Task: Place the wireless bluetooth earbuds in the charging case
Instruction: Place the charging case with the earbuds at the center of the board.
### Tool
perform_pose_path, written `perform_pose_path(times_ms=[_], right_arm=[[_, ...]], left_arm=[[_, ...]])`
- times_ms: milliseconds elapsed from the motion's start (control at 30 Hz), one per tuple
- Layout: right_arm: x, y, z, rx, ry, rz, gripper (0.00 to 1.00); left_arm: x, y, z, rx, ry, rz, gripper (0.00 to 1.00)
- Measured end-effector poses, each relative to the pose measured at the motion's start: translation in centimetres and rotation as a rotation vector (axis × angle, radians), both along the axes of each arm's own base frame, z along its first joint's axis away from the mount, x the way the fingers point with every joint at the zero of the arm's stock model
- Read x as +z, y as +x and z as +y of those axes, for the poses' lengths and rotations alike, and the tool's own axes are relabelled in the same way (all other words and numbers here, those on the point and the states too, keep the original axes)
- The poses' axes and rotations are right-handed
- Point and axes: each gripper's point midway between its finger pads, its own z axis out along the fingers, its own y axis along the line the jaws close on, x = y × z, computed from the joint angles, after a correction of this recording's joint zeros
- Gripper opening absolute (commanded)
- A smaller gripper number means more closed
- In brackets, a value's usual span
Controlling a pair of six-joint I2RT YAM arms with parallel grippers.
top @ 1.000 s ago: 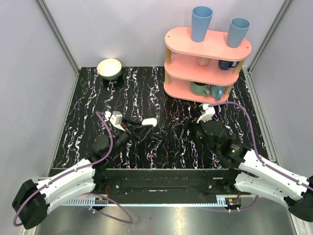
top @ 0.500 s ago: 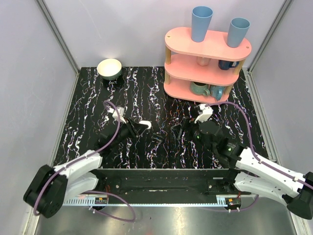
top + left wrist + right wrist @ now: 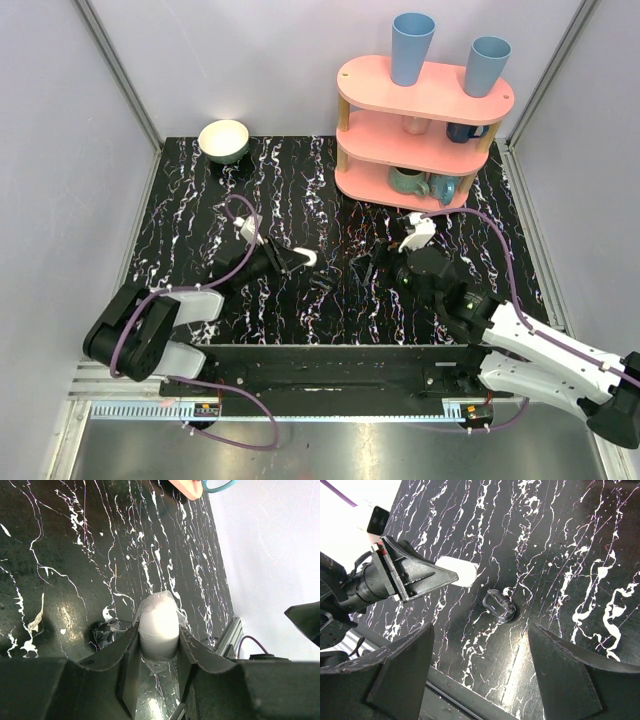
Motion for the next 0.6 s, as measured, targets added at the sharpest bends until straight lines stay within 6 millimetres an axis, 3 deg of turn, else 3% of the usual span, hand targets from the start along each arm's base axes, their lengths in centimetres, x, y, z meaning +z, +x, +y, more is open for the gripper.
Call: perform_pose_path(times_ms=[600], right_arm=[[-0.1,-0.4,-0.5,-0.005,0.019,0.001,0.84]], left_arm=[[-3.8,1.8,-1.2,0.027,-0.091,0.129,0.19]])
